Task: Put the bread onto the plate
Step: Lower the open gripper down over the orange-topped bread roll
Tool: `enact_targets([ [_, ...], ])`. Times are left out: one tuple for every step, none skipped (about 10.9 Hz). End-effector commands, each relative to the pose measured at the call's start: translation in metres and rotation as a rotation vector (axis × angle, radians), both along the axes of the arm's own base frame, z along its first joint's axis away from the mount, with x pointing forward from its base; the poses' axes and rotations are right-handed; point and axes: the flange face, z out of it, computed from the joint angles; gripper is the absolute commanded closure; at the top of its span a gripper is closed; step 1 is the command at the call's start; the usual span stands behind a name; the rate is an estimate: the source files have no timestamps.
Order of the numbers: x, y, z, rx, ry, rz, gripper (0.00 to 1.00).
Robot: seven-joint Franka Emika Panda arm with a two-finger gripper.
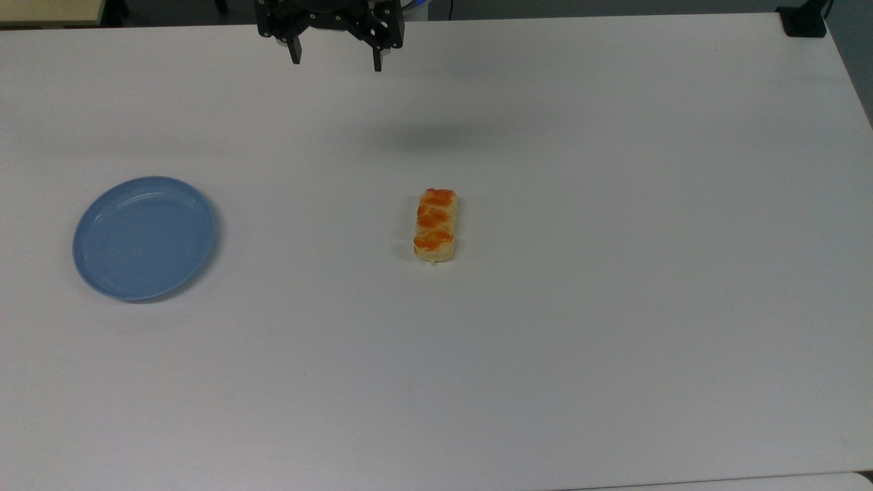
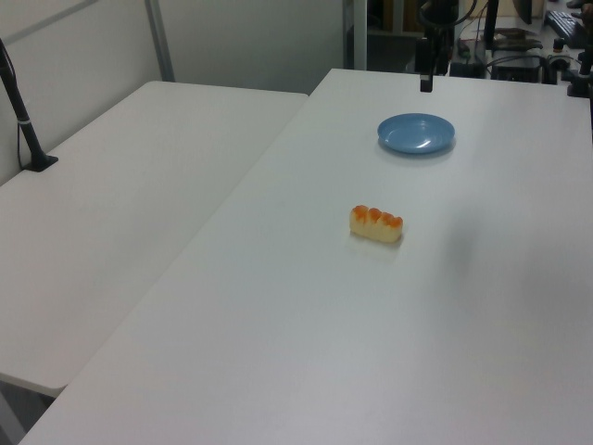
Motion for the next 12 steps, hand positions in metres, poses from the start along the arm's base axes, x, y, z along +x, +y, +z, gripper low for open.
enact_targets([
  [-0.003,0.005,-0.006,-0.007,0.004,0.019,0.0],
  [-0.002,0.005,-0.008,-0.006,0.009,0.019,0.0],
  [-0.001,0.006,-0.01,-0.006,0.012,0.02,0.0],
  [0.0,0.006,-0.011,-0.006,0.012,0.023,0.0],
  [0.0,0.008,-0.012,-0.003,0.011,0.035,0.0],
  [0.005,0.01,-0.018,0.003,0.008,0.039,0.0],
  [0.009,0.019,-0.026,0.007,0.01,0.041,0.0],
  [0.016,0.039,-0.04,0.006,0.021,0.057,0.0],
  [0.025,0.059,-0.062,0.006,0.031,0.033,0.0],
  [0.037,0.083,-0.084,0.002,0.014,0.003,0.0],
  [0.049,0.097,-0.109,0.0,0.002,-0.033,0.0],
  [0.059,0.106,-0.13,0.001,-0.012,-0.04,0.0],
])
